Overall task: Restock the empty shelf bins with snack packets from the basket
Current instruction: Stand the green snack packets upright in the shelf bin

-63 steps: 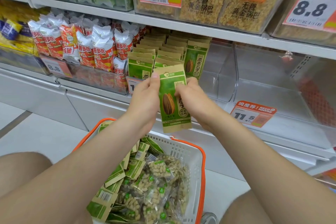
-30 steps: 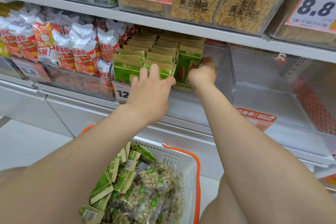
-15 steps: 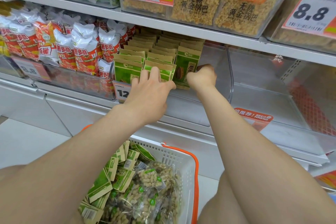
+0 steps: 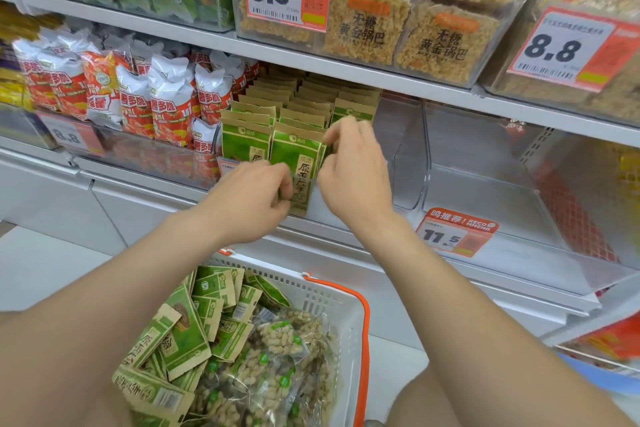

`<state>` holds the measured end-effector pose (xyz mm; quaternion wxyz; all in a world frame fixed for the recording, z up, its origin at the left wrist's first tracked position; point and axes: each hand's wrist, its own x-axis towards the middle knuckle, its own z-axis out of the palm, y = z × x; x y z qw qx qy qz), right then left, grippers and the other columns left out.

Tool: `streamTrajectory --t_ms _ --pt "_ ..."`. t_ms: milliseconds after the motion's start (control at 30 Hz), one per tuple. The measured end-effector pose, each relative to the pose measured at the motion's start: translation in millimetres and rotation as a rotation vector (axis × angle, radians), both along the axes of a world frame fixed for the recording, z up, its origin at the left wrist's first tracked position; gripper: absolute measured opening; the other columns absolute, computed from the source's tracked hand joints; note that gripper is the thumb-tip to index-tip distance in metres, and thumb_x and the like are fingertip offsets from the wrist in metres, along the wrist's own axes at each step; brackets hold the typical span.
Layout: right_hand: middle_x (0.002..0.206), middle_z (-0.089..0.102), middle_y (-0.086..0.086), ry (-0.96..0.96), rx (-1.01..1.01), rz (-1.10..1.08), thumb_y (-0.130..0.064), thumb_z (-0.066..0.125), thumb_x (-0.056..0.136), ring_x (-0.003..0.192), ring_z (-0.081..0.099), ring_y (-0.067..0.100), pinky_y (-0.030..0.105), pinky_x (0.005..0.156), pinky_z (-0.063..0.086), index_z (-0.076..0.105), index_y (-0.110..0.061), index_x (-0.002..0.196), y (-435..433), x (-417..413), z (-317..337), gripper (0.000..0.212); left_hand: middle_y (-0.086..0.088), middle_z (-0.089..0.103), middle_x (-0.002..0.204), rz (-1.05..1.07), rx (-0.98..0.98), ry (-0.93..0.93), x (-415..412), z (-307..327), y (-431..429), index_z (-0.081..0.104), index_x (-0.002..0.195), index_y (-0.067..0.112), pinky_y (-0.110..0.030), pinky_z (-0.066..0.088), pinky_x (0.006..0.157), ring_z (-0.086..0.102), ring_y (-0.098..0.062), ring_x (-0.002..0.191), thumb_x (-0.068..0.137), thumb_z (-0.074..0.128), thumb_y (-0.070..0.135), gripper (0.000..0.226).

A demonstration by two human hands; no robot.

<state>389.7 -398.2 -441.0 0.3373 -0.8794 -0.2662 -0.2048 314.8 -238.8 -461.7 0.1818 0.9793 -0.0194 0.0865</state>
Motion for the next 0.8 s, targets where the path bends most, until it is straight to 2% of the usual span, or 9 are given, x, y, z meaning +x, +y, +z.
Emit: streamTrajectory --t_ms 133,233,333,433,500,567,700,733,800 --pt "0.097 0.062 0.004 0.048 -0.174 0.248 -0.003 0.05 0.083 0.089 0.058 0.026 0.04 0.074 0.049 0.059 -0.019 0.089 12 -38 -11 0.019 0.007 0.066 0.09 -0.002 0.1 0.207 -22 -18 15 0.058 0.096 0.029 -0.043 0.057 0.077 0.064 -0.021 0.085 0.096 0.057 0.022 0.007" --pt "0.099 0.066 0.008 0.188 -0.571 0.484 -0.008 0.048 0.088 0.091 0.061 0.031 0.042 0.073 0.055 0.061 -0.017 0.097 20 -53 -36 0.019 0.008 0.06 0.092 -0.041 0.249 0.424 -42 -37 23 0.053 0.093 0.033 -0.037 0.053 0.082 0.065 -0.024 0.098 0.099 0.053 0.024 0.01" --pt "0.103 0.067 0.008 0.402 -1.067 0.679 -0.007 0.048 0.089 0.095 0.063 0.033 0.044 0.076 0.059 0.063 -0.017 0.112 25 -75 -69 0.029 0.001 0.068 0.109 -0.086 0.327 0.645 -62 -59 28 0.068 0.11 0.025 -0.037 0.053 0.087 0.066 -0.026 0.106 0.1 0.054 0.027 0.017" --pt "0.1 0.064 0.008 0.445 -1.366 0.725 -0.006 0.048 0.092 0.089 0.064 0.033 0.033 0.058 0.049 0.065 -0.008 0.11 31 -100 -85 0.025 -0.005 0.071 0.096 -0.115 0.342 0.824 -78 -84 29 0.071 0.098 0.016 -0.041 0.058 0.082 0.068 -0.028 0.09 0.098 0.053 0.02 0.018" --pt "0.083 0.056 0.006 0.42 -1.441 0.77 -0.005 0.047 0.094 0.076 0.056 0.029 0.031 0.054 0.039 0.061 -0.007 0.088 39 -113 -89 0.015 -0.004 0.069 0.089 -0.121 0.376 0.89 -86 -104 26 0.07 0.093 0.012 -0.037 0.054 0.071 0.063 -0.027 0.08 0.095 0.056 0.016 0.015" --pt "0.08 0.052 0.003 0.418 -1.482 0.797 -0.006 0.046 0.096 0.07 0.051 0.024 0.032 0.054 0.037 0.052 -0.012 0.076 46 -121 -93 0.022 -0.003 0.066 0.099 -0.147 0.426 0.993 -95 -124 23 0.07 0.104 0.011 -0.035 0.048 0.07 0.059 -0.027 0.083 0.094 0.059 0.013 0.016" --pt "0.085 0.057 0.004 0.414 -1.49 0.798 -0.007 0.045 0.097 0.067 0.051 0.019 0.03 0.052 0.037 0.06 -0.008 0.086 50 -123 -98 0.018 -0.006 0.059 0.137 -0.212 0.536 1.212 -112 -159 23 0.054 0.147 0.016 -0.04 0.057 0.087 0.064 -0.031 0.114 0.096 0.068 0.018 0.052" --pt "0.087 0.059 0.006 0.413 -1.476 0.796 -0.006 0.045 0.097 0.068 0.052 0.02 0.031 0.053 0.039 0.058 -0.008 0.085 49 -122 -98 0.018 -0.006 0.058 0.137 -0.227 0.569 1.236 -115 -164 23 0.05 0.151 0.017 -0.043 0.058 0.093 0.063 -0.031 0.115 0.096 0.07 0.018 0.059" --pt "0.088 0.059 0.007 0.403 -1.432 0.772 -0.005 0.044 0.097 0.069 0.054 0.02 0.031 0.054 0.041 0.057 -0.006 0.088 47 -118 -97 0.015 -0.004 0.059 0.121 -0.21 0.603 1.242 -119 -170 22 0.05 0.149 0.014 -0.044 0.058 0.095 0.063 -0.029 0.106 0.096 0.072 0.017 0.057"
